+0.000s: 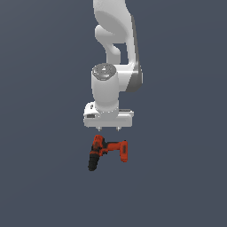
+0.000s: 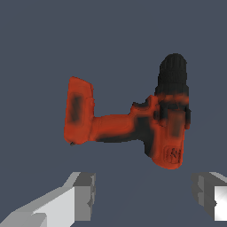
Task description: Pick up the object and move it to a goal position.
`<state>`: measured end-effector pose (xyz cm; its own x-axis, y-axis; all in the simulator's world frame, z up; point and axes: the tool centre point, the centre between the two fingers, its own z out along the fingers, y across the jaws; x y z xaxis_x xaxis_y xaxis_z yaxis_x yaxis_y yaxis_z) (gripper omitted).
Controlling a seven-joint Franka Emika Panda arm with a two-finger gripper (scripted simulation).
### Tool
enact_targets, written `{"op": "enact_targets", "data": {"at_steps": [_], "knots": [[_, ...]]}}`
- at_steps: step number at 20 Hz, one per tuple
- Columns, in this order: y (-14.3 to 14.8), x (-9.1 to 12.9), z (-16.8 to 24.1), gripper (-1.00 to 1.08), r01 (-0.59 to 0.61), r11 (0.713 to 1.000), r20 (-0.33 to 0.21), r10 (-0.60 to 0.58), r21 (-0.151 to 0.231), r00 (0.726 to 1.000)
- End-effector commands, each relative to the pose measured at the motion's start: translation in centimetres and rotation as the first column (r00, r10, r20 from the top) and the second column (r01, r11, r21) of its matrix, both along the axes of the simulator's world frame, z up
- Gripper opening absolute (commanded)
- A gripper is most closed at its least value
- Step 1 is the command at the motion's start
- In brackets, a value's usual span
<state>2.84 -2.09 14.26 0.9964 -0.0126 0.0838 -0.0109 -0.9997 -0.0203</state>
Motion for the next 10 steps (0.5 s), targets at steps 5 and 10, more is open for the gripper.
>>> {"op": "enact_targets", "data": {"at_steps": [5,10], "knots": [[-1.5,3.1,-2.3,0.68,0.006,1.0,0.104,-0.009,0.021,0.995],[-3.0,5.4,-4.3,0.68,0.018,0.999,0.197,-0.025,0.036,0.98]]}}
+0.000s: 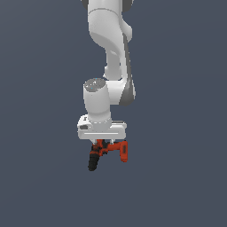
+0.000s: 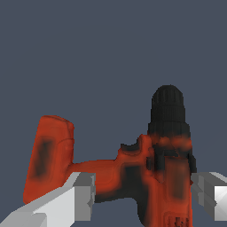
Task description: Pick up the object and move it to a goal position.
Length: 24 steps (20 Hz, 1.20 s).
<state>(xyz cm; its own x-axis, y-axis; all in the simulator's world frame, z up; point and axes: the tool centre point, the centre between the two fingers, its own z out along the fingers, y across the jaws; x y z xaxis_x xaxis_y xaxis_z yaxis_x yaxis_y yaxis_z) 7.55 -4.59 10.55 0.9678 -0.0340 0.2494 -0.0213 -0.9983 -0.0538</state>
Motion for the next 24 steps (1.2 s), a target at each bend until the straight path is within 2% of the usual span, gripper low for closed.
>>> {"op": "enact_targets", "data": {"at_steps": [1,6,12,18,24], "knots": [[-0.9,1.1,-1.0,0.68,0.009,1.0,0.048,-0.009,0.006,0.999],[-2.6,2.8,-2.6,0.68,0.03,0.999,0.133,-0.032,0.014,0.991],[-4.2,4.0,-4.0,0.68,0.053,0.998,0.201,-0.055,0.018,0.978],[-5.0,4.5,-4.6,0.68,0.066,0.998,0.235,-0.069,0.019,0.97],[-5.1,4.5,-4.8,0.68,0.067,0.998,0.236,-0.07,0.019,0.969]]}}
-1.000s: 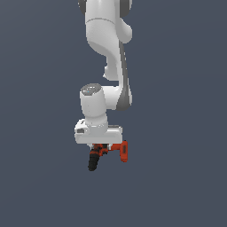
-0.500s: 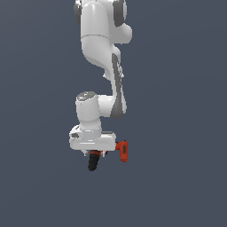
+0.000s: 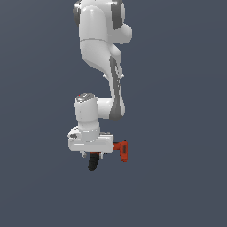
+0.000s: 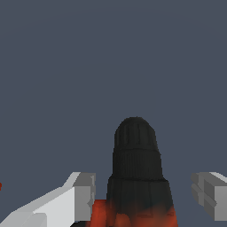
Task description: Pick up the object and move it to a goal position.
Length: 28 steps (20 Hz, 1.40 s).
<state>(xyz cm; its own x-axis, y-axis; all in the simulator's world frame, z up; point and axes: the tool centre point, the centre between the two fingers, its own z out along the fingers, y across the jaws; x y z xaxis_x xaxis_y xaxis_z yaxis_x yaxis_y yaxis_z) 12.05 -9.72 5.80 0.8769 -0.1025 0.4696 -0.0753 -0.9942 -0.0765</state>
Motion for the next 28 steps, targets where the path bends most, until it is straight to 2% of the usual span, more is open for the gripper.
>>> {"op": "enact_targets", "data": {"at_steps": [1,15,16,28], "knots": [[0.0,0.1,-0.2,0.68,0.0,1.0,0.0,0.0,0.0,1.0],[0.1,1.5,-2.6,0.68,0.0,1.0,0.004,0.0,0.0,1.0],[0.1,1.5,-2.6,-1.0,0.0,1.0,0.004,0.0,0.0,1.0],[-0.1,1.4,-2.6,-1.0,0.001,1.0,0.003,-0.001,0.0,1.0]]}}
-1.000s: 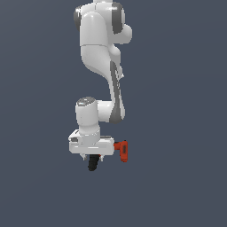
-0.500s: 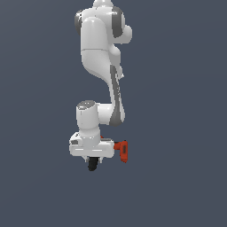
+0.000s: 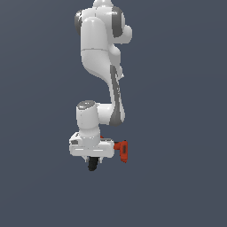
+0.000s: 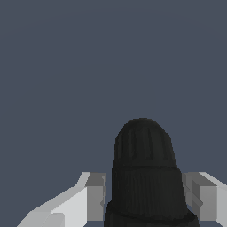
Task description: Pick up the object and move it to a goal position.
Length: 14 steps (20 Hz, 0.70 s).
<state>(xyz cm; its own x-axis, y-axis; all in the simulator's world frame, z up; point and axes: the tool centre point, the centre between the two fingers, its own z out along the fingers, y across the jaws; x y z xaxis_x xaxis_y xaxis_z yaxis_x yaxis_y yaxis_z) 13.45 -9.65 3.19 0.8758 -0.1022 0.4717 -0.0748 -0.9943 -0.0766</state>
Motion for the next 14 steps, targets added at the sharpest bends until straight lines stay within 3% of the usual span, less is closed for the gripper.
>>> {"op": "enact_targets", "data": {"at_steps": [1,8,14], "knots": [[-0.3,0.0,0.1,-1.0,0.001,1.0,0.0,-0.001,0.0,1.0],[-2.6,-0.7,1.8,-1.0,0.0,1.0,0.001,0.0,-0.001,1.0],[-6.7,-1.8,4.5,-1.0,-0.001,1.0,0.002,0.001,-0.002,1.0]]}}
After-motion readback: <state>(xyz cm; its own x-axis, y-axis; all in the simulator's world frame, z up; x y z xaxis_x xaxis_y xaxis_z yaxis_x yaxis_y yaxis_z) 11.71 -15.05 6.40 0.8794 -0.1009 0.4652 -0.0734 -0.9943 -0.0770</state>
